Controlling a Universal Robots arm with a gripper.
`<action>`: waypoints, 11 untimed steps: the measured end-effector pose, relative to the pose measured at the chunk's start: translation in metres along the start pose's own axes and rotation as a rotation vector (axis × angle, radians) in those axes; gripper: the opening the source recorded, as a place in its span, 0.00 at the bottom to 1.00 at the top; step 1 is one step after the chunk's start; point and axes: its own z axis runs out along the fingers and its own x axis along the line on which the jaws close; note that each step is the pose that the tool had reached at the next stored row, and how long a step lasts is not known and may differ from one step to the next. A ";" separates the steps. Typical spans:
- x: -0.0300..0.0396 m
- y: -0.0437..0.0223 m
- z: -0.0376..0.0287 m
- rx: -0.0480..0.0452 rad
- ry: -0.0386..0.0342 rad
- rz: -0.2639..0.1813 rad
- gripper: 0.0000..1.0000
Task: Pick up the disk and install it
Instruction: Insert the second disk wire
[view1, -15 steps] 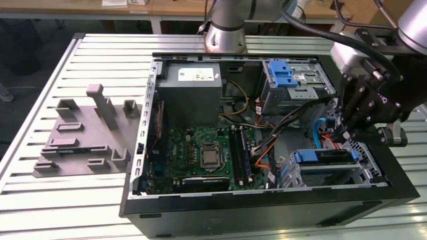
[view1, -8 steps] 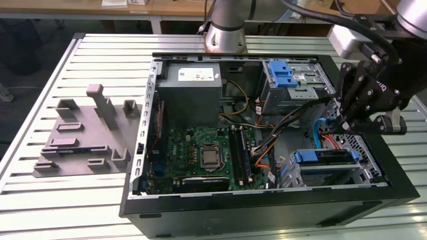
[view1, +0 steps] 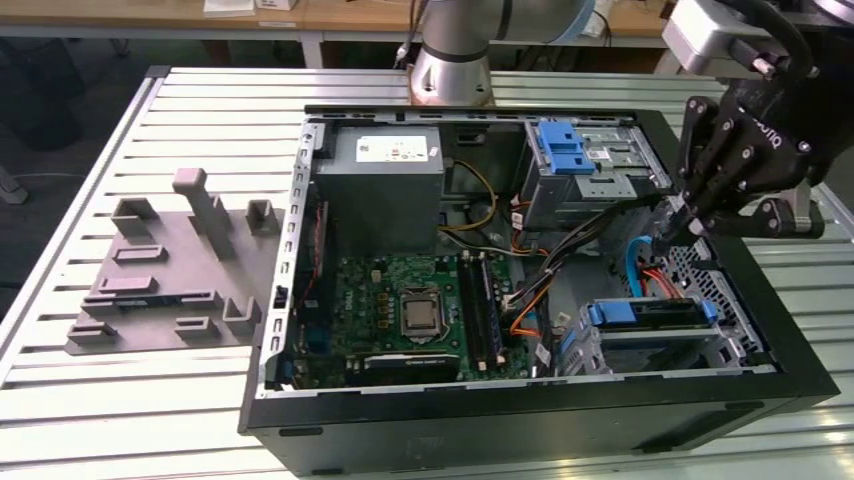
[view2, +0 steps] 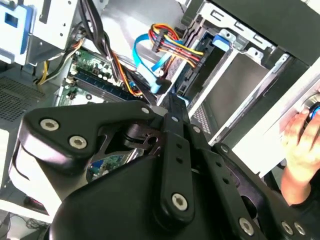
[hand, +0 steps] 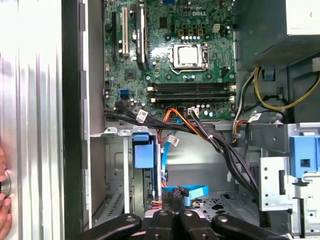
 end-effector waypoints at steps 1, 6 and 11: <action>-0.0012 0.0000 -0.0001 0.0000 0.0004 0.000 0.11; -0.0070 0.0002 0.0030 0.0010 0.0093 0.000 0.11; -0.0074 0.0000 0.0116 0.0016 0.0094 0.000 0.17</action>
